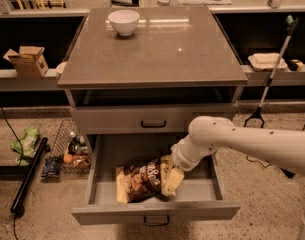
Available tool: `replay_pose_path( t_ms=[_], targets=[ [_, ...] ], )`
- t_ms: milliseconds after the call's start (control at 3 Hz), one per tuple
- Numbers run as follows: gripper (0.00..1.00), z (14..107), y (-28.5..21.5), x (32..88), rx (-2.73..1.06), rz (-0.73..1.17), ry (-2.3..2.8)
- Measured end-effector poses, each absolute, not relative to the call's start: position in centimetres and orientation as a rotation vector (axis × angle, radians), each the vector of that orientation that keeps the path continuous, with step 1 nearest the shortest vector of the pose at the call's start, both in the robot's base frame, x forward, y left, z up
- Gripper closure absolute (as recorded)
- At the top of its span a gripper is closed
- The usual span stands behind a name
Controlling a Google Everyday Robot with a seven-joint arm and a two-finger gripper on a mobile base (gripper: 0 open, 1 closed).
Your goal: Pick brown chip bag from middle drawer and place on counter
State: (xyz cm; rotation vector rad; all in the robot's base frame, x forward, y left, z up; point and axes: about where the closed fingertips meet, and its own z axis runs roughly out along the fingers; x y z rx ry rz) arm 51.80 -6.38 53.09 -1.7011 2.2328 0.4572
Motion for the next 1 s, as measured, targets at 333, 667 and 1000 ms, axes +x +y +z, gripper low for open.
replay_pose_path(
  t_ms=[333, 667, 1000],
  targets=[
    [0.00, 49.9, -5.2, 54.4, -1.735, 0.465, 2.136],
    [0.00, 46.9, -4.2, 56.3, -1.777, 0.493, 2.102],
    [0.00, 44.1, -3.5, 57.7, -1.806, 0.536, 2.110]
  ],
)
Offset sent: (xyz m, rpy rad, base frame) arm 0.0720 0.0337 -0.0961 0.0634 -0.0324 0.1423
